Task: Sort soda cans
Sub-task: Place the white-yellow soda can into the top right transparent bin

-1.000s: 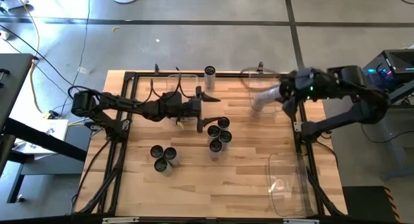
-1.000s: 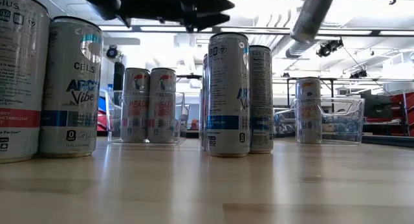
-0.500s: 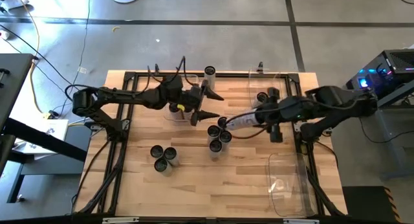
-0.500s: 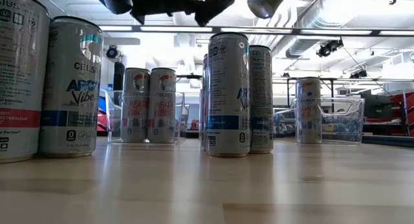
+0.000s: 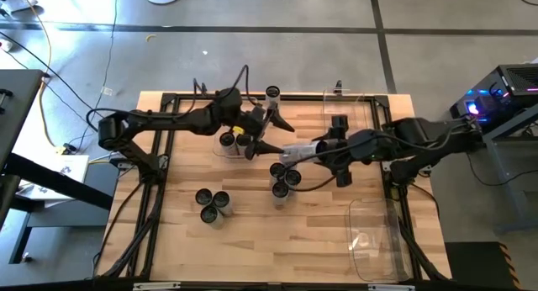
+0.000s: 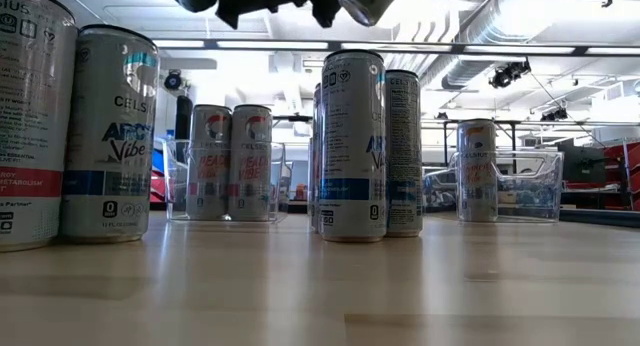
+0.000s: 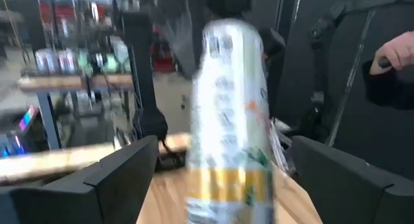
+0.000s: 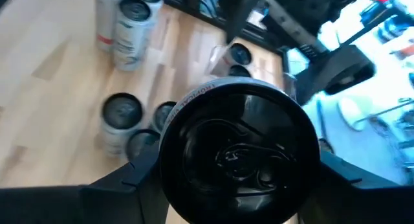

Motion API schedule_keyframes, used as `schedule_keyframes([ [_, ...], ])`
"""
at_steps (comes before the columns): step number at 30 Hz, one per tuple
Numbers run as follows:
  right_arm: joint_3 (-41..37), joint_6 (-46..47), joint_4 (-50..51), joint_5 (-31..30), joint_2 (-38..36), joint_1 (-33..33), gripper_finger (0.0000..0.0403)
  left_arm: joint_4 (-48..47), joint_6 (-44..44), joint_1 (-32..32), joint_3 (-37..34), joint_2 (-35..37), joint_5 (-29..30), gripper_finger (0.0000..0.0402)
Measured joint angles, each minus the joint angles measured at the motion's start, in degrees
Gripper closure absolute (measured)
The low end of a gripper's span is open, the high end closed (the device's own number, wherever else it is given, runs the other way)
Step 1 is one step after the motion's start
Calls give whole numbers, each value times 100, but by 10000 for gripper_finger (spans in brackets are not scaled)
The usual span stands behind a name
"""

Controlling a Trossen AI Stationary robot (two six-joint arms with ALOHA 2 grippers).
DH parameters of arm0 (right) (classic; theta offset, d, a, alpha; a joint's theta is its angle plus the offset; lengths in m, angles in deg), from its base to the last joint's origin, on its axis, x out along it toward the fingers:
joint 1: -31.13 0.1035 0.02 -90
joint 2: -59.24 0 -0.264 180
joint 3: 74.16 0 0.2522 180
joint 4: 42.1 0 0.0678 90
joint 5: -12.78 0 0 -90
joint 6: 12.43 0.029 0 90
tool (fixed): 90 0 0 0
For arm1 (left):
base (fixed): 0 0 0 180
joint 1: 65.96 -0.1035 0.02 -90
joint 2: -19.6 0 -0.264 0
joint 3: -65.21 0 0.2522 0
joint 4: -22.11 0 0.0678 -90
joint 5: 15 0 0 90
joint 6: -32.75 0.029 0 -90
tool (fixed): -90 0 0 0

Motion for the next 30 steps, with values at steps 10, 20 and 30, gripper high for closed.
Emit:
schedule_keyframes([
  [10,-4,-144,-85,-27,14,-144,163,-565,508,7,502,-516,-39,50],
  [20,-2,-275,-236,-108,62,-422,163,-971,1124,44,508,-531,53,50],
  [30,0,-713,-372,193,501,-714,163,-1353,1544,39,508,-506,20,86],
])
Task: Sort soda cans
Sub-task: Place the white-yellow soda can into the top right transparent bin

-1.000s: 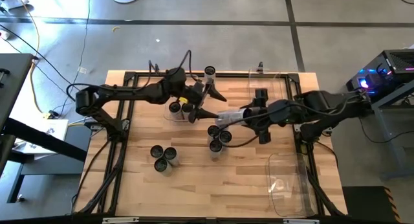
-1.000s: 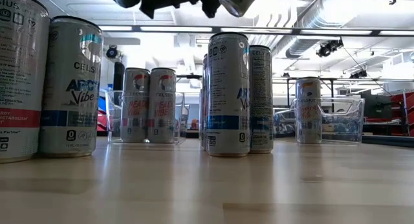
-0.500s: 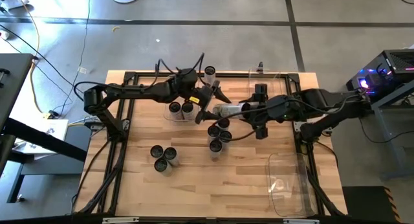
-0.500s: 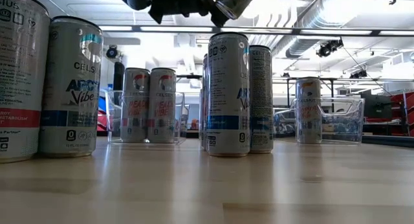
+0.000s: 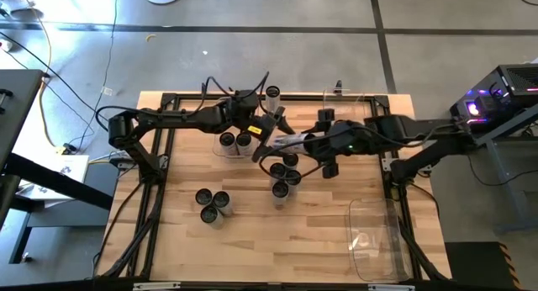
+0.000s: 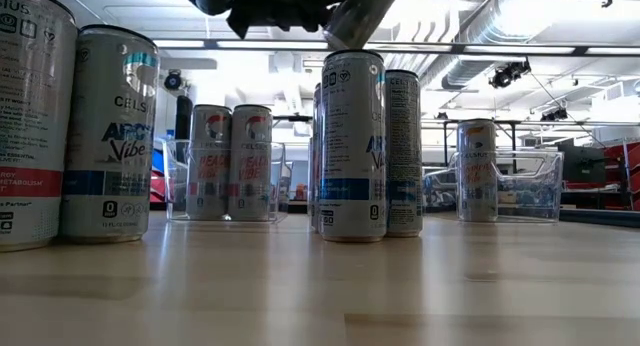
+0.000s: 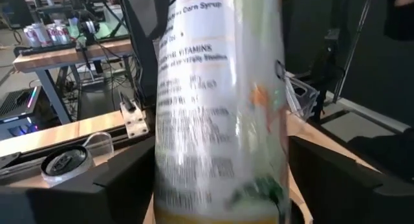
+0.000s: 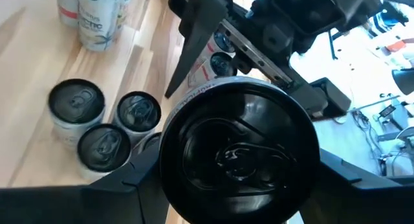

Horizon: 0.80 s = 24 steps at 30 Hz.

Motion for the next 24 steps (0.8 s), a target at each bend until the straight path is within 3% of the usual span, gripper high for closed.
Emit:
schedule_keyframes([
  [10,0,-137,-50,38,225,-135,163,-379,266,-7,-2,1,34,156],
  [13,0,-97,-49,61,225,-154,160,-375,268,-7,-2,1,63,158],
  [18,0,219,-48,77,222,-226,106,-374,496,-2,-2,11,197,158],
  [24,-2,724,155,-492,217,-258,91,-341,719,20,-2,22,1033,158],
])
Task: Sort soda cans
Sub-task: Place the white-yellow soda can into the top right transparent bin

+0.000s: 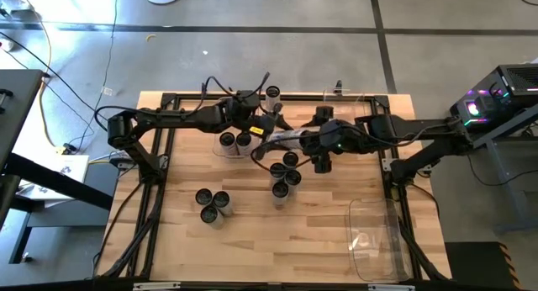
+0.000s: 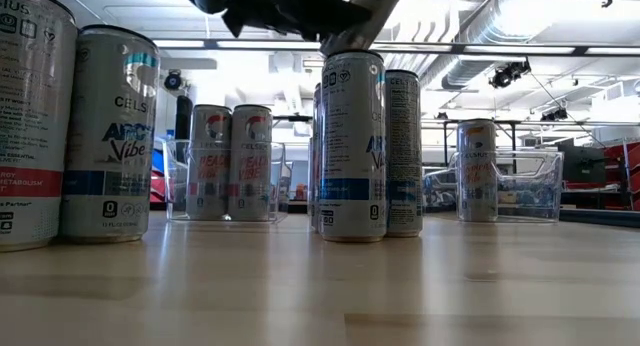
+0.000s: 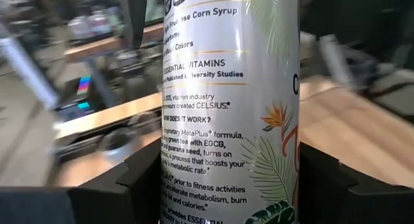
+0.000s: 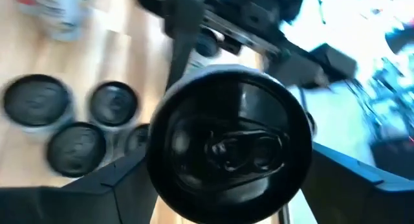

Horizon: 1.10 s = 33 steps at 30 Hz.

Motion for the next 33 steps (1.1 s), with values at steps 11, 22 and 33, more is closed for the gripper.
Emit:
schedule_keyframes([
  [11,13,1267,-226,-660,-16,-17,88,299,619,205,-20,-28,2086,158],
  [22,13,1496,299,-700,-110,-113,87,554,936,432,-7,-24,2738,158],
  [33,13,1556,369,-313,-114,-196,161,549,859,431,-7,-24,2670,158],
])
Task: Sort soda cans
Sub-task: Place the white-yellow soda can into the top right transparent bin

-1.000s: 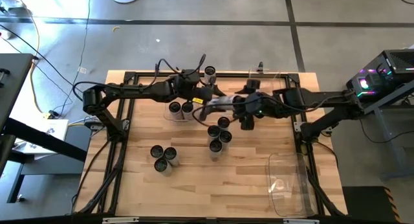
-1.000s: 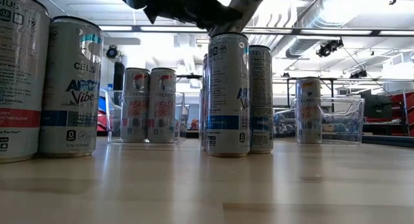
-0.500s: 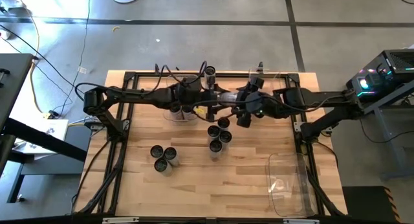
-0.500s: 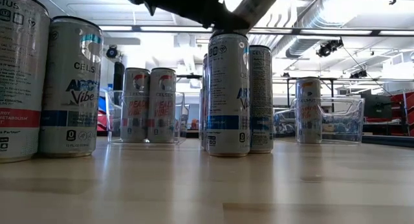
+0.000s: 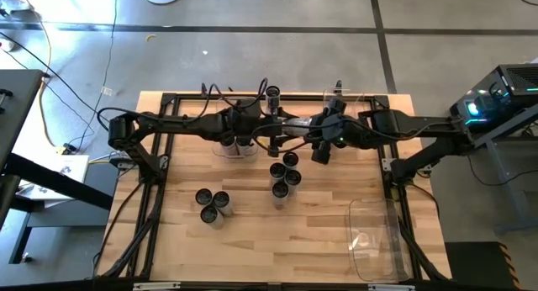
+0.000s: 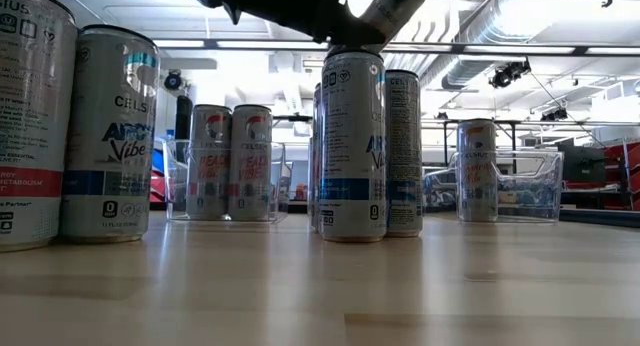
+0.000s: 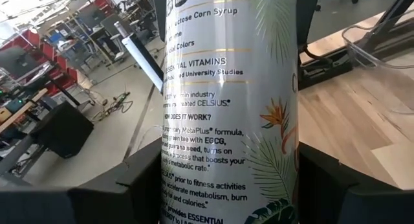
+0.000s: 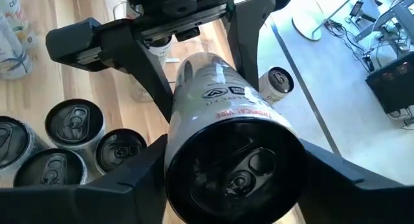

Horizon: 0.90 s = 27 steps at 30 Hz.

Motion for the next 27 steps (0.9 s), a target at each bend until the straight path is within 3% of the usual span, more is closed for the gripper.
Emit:
schedule_keyframes([
  [3,-7,-4,-79,-74,-1,2,162,-1,-133,-35,0,0,-49,146],
  [9,-17,-20,-125,-354,21,-114,162,-135,-522,-201,20,31,-107,74],
  [13,-17,-9,430,-859,-32,-318,162,-404,-542,-440,15,115,292,46],
  [19,-17,226,1632,-1868,-279,-909,162,-623,-901,-723,15,291,937,43],
  [24,-15,526,2803,-1631,-424,-1625,162,-861,-960,-759,11,323,861,42],
  [27,-15,714,3238,-868,-433,-2206,162,-838,-976,-745,-24,323,733,41],
])
